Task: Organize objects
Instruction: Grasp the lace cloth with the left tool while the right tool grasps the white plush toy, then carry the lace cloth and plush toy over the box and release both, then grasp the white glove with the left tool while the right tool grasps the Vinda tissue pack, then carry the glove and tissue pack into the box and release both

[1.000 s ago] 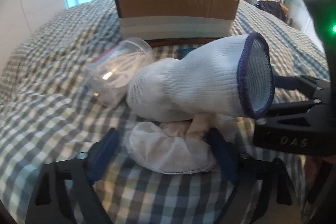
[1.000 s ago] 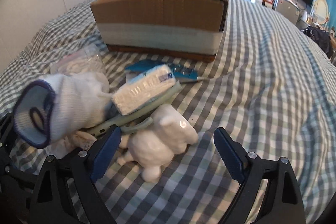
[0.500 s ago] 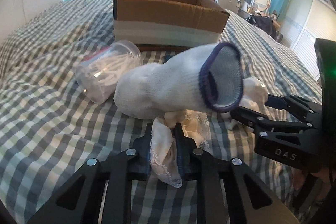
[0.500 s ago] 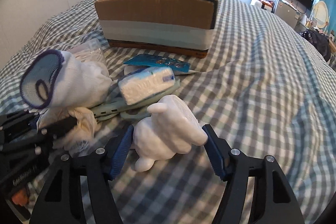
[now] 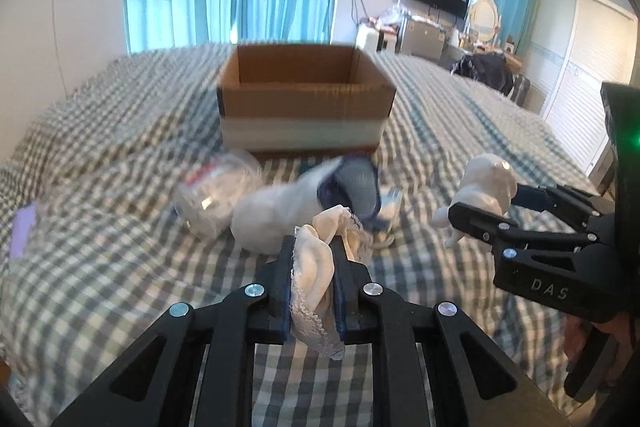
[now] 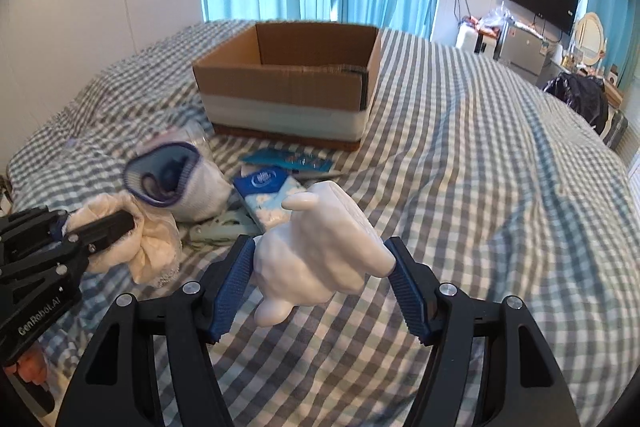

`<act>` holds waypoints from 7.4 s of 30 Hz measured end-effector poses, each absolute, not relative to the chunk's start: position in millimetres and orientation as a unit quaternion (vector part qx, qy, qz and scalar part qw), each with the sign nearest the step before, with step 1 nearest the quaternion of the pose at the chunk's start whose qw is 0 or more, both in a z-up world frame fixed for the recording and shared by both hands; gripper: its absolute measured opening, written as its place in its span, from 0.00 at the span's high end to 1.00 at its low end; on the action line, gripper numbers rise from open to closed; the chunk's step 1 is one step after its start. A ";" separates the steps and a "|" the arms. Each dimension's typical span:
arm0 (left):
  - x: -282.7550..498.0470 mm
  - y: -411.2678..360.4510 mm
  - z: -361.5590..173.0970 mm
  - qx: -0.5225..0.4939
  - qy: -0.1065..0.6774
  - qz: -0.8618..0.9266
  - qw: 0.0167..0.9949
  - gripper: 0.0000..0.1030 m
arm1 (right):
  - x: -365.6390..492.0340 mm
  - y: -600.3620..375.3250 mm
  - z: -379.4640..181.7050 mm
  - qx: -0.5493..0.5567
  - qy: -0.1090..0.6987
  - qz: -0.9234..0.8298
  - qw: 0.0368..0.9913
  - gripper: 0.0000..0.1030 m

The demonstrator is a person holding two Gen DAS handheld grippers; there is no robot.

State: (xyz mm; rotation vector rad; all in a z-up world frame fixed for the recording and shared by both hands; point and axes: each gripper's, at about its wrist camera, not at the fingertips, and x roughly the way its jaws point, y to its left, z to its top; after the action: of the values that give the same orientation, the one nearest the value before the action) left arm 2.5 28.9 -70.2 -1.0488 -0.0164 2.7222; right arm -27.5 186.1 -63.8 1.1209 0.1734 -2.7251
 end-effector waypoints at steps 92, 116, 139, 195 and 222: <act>-49.6 8.2 -33.9 -0.313 -0.008 0.950 -0.001 0.00 | -45.9 176.2 -0.7 0.302 0.060 -0.946 0.100 0.05; -106.7 6.8 -154.6 -0.442 -0.084 0.889 0.085 0.05 | -102.4 182.5 -89.5 0.400 0.040 -0.911 0.091 0.05; -85.4 -25.3 -106.7 -0.400 -0.036 0.916 0.030 0.38 | -128.4 128.2 -131.1 0.438 0.087 -0.882 0.151 0.13; -204.9 20.9 66.1 -0.239 0.000 0.967 0.090 0.38 | -188.3 154.1 107.1 0.228 0.101 -0.959 0.131 0.37; -327.4 21.2 -50.3 -0.323 0.020 0.942 0.090 0.31 | -342.5 153.9 -30.3 0.320 0.060 -0.936 0.134 0.36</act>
State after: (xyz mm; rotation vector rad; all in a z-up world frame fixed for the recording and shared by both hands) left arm -327.4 21.2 -50.3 -0.9613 0.0607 2.8002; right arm -342.5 153.9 -30.3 0.9290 0.1747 -2.7130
